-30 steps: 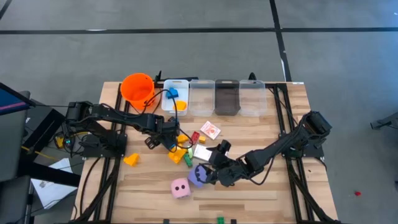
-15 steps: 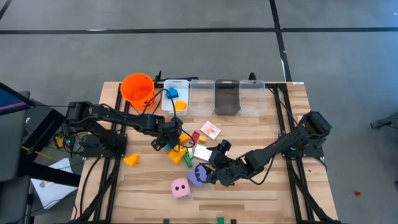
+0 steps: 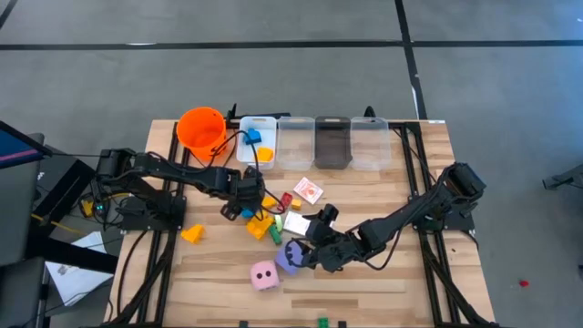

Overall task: Pick & Place Toys
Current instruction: Put the big blue game piece into the white bin

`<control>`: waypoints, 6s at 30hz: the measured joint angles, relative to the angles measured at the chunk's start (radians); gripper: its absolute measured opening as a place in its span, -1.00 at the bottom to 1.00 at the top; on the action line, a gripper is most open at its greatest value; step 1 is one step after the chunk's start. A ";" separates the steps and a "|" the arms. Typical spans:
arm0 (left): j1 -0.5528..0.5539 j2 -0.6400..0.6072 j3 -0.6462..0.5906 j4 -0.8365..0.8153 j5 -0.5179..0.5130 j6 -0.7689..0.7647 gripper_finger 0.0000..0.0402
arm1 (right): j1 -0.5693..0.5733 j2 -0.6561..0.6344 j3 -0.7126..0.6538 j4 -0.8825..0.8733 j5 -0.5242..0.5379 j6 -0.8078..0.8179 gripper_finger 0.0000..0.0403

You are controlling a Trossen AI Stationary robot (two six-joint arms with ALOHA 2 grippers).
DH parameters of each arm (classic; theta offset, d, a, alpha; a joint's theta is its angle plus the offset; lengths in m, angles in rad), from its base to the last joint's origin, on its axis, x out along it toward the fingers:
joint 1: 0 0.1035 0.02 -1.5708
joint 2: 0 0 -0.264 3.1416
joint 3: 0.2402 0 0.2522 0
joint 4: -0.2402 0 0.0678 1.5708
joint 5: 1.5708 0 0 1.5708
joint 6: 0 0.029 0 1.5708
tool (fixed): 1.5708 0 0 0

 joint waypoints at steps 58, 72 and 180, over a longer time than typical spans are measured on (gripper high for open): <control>0.137 0.008 -0.001 -0.038 0.272 0.300 0.99 | -0.053 0.000 -0.078 0.027 0.000 0.027 0.64; 0.141 0.008 -0.074 0.036 0.288 0.325 0.99 | -0.052 0.000 -0.081 0.062 -0.003 0.025 0.64; 0.159 -0.091 -0.221 0.192 0.050 0.151 0.32 | -0.046 0.000 -0.080 0.070 -0.024 0.024 0.64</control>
